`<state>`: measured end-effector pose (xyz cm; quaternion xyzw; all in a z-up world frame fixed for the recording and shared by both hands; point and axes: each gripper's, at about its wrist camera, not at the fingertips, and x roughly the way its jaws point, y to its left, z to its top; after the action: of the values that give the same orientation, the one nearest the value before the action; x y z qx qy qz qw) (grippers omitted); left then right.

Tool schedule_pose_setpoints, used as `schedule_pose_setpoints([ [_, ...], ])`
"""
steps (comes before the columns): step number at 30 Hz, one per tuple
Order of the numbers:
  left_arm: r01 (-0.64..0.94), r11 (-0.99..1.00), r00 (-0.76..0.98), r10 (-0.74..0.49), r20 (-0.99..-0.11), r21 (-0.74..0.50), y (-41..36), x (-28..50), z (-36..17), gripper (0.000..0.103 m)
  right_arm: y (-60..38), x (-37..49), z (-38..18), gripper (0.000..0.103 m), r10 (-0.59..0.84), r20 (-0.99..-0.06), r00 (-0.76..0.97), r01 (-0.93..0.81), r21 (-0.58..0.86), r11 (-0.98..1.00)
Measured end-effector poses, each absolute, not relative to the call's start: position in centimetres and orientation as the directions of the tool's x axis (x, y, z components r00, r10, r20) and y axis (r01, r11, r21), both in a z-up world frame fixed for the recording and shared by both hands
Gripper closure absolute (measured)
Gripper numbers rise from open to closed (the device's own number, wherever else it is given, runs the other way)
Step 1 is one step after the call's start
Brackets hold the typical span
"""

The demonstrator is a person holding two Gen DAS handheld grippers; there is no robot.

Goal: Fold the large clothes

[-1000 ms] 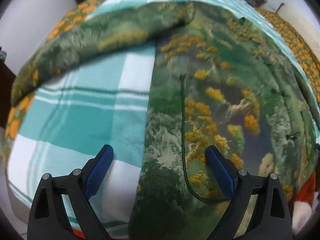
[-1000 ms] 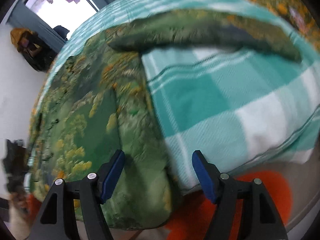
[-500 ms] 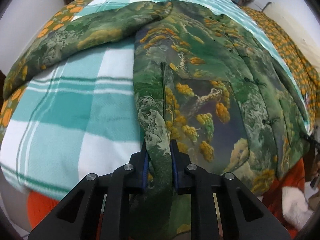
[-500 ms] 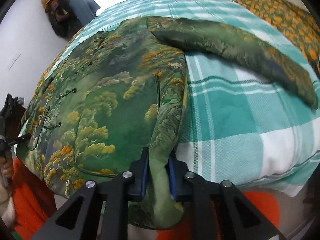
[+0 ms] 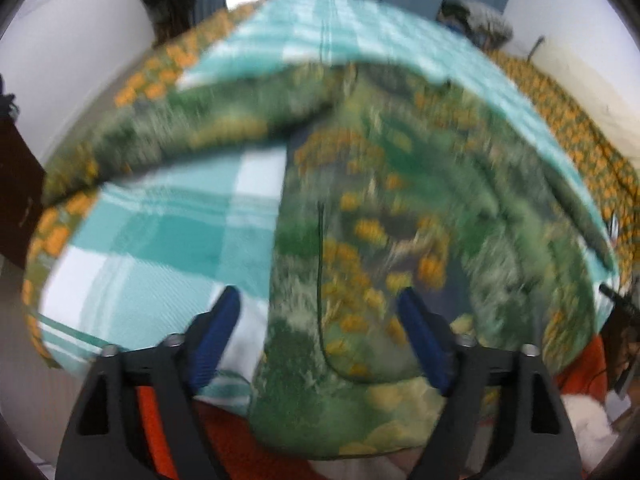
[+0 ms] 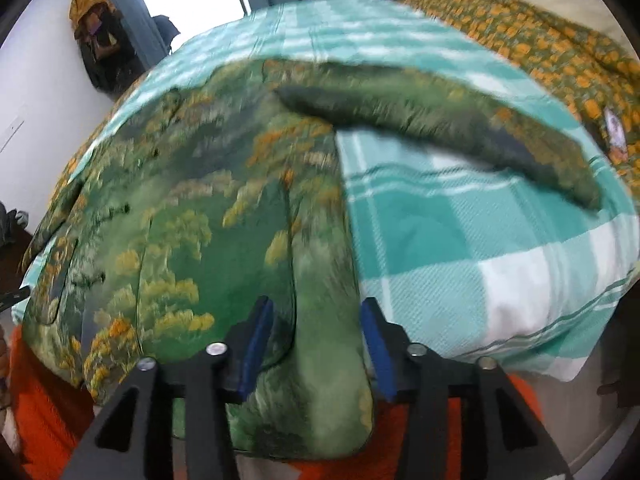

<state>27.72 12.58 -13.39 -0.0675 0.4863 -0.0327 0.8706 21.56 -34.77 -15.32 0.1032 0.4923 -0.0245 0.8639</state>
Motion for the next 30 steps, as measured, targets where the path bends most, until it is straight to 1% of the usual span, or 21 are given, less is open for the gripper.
schedule_pose_setpoints([
  [1, -0.021, 0.988, 0.560, -0.113, -0.821, -0.151, 12.6, 27.7, -12.3, 0.007, -34.9, 21.6, -14.9, 0.048, 0.046, -0.849, 0.526, 0.149, 0.145, 0.978],
  [4, -0.064, 0.983, 0.654, -0.088, -0.751, -0.170, 12.4, 28.2, -9.7, 0.004, -35.2, 21.8, -13.6, 0.041, 0.014, -0.827, 0.561, 0.171, 0.132, 0.976],
  [7, -0.073, 0.976, 0.702, -0.096, -0.706, -0.206, 12.4, 28.5, -9.0, 0.004, -35.0, 22.0, -13.1, 0.041, -0.005, -0.815, 0.580, 0.200, 0.136, 0.970],
  [10, -0.087, 0.971, 0.720, -0.092, -0.687, -0.221, 11.0, 29.4, -9.8, 0.004, -34.5, 22.0, -13.0, 0.041, -0.030, -0.803, 0.595, 0.231, 0.135, 0.964],
  [15, -0.019, 0.967, 0.655, -0.181, -0.734, -0.255, 8.9, 30.2, -12.7, 0.004, -34.1, 21.6, -12.9, 0.041, 0.003, -0.779, 0.628, 0.225, 0.186, 0.956],
  [18, -0.051, 0.961, 0.595, -0.190, -0.781, -0.273, 8.1, 30.7, -15.3, 0.004, -34.5, 21.3, -13.4, 0.041, 0.015, -0.780, 0.626, 0.233, 0.206, 0.950],
  [21, -0.123, 0.953, 0.539, -0.171, -0.825, -0.278, 8.0, 31.3, -18.3, 0.004, -35.3, 21.0, -13.7, 0.041, 0.008, -0.780, 0.626, 0.253, 0.213, 0.944],
  [24, -0.147, 0.961, 0.494, -0.134, -0.859, -0.234, 7.6, 31.4, -19.8, 0.004, -36.2, 20.7, -13.9, 0.041, 0.001, -0.775, 0.633, 0.274, 0.226, 0.935],
  [27, -0.085, 0.987, 0.486, -0.079, -0.870, -0.137, 6.2, 31.2, -19.9, 0.004, -37.6, 20.4, -14.2, 0.041, -0.001, -0.760, 0.650, 0.298, 0.254, 0.920],
  [30, -0.049, 0.995, 0.461, -0.058, -0.885, -0.090, 5.5, 31.2, -20.2, 0.001, -40.0, 20.5, -15.1, 0.041, 0.013, -0.751, 0.660, 0.349, 0.321, 0.880],
])
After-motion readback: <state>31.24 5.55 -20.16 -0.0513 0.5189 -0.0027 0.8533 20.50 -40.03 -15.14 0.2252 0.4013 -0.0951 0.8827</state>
